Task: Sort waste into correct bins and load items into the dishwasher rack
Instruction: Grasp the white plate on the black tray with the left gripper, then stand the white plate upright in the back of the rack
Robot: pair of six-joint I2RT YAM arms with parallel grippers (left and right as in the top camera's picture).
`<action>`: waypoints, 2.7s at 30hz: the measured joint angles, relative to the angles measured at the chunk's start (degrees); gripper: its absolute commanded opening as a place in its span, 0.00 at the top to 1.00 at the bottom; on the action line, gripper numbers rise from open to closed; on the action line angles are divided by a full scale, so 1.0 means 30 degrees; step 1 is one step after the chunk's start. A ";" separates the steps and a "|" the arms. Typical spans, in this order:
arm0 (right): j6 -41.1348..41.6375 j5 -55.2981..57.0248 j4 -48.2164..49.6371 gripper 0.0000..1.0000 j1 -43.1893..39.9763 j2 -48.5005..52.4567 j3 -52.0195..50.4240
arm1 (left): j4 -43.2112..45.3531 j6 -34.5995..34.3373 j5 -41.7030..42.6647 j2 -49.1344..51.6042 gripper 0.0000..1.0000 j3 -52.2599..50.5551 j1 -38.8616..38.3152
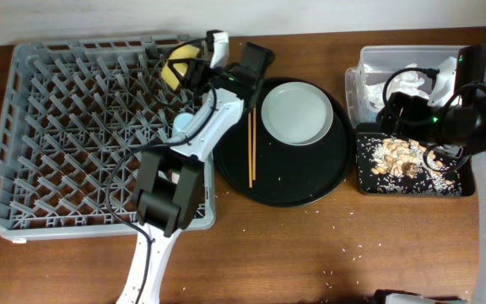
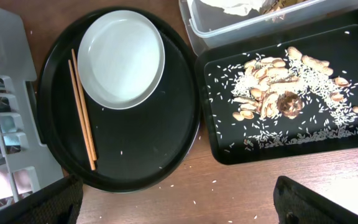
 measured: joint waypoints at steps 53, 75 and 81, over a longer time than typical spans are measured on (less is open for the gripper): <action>0.0007 0.0000 -0.0007 0.01 0.0000 0.0000 0.0000 | -1.1198 -0.9581 2.5165 0.4612 0.99 0.8612 -0.1596; 0.0007 0.0000 -0.0007 0.02 0.0000 0.0007 0.0000 | -1.7602 -0.1202 1.3886 -0.5202 0.99 1.1919 0.0831; 0.0000 0.0007 0.0007 0.02 0.0000 0.0015 0.0000 | -1.6094 -0.0007 0.6608 -0.4058 1.00 1.1883 0.3840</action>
